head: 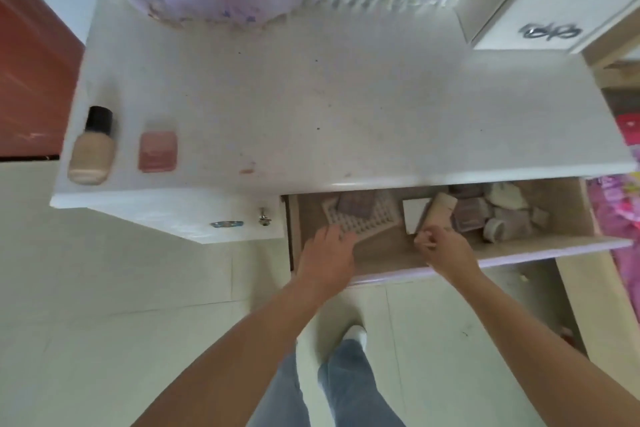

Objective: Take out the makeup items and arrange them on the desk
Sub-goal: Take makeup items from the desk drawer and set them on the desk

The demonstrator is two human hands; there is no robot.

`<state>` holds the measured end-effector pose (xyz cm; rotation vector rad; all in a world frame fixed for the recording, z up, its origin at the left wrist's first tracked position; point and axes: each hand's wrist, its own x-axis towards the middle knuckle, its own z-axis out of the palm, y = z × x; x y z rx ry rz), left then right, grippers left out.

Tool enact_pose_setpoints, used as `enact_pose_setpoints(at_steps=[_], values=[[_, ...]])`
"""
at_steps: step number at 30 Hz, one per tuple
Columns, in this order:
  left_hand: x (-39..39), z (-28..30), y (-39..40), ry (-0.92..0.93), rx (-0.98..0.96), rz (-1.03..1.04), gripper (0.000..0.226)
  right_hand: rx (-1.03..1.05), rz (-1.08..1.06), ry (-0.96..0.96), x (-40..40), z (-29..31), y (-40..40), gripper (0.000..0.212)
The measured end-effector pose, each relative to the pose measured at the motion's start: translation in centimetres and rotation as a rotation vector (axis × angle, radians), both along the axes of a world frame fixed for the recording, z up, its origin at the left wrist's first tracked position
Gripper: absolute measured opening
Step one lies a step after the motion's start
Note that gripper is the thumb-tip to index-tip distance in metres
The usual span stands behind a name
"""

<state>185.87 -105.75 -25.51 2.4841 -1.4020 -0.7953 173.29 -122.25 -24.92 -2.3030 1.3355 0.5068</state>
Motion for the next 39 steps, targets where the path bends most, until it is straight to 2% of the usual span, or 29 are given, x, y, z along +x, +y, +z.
enact_pose_setpoints(at_steps=[2,9,12,14,18,21,27,31,33,35,39], values=[[-1.2,-0.5,-1.9,-0.020,0.055,0.018,0.041,-0.027,-0.029,0.073,0.1,-1.1,-1.8,0.046],[-3.6,-1.9,-3.2,-0.099,0.099,0.115,0.031,-0.065,-0.233,0.053,2.7,-5.8,-4.3,0.060],[-4.5,-1.9,-2.7,-0.107,0.126,0.160,0.030,-0.077,-0.105,0.189,2.3,-6.1,-5.4,0.079],[-4.8,-1.5,-3.4,-0.099,0.149,0.146,0.035,-0.078,-0.035,0.210,1.9,-6.0,-6.1,0.075],[-4.8,-1.3,-7.0,-0.090,0.176,0.042,0.042,0.017,-0.176,0.079,1.2,-5.2,-6.6,0.055],[-5.2,-2.0,-10.9,-0.109,0.152,-0.041,0.045,0.017,-0.282,-0.013,-0.5,-3.9,-7.2,0.060],[-6.3,-4.8,-16.8,-0.155,0.106,-0.198,0.054,-0.071,-0.188,-0.133,-4.8,-1.1,-8.2,0.061],[-6.0,-6.8,-17.8,-0.160,0.148,-0.245,0.055,-0.144,-0.164,-0.130,-6.3,-1.4,-7.5,0.053],[-5.9,-7.6,-18.1,-0.219,0.154,-0.292,0.056,-0.189,-0.147,-0.145,-6.2,-1.9,-7.2,0.050],[-5.8,-7.9,-18.5,-0.243,0.144,-0.330,0.050,-0.209,-0.161,-0.191,-6.2,-2.4,-7.0,0.049],[-6.2,-6.7,-17.6,-0.132,0.120,-0.328,0.045,-0.235,-0.219,-0.278,-6.4,-2.2,-6.4,0.044]])
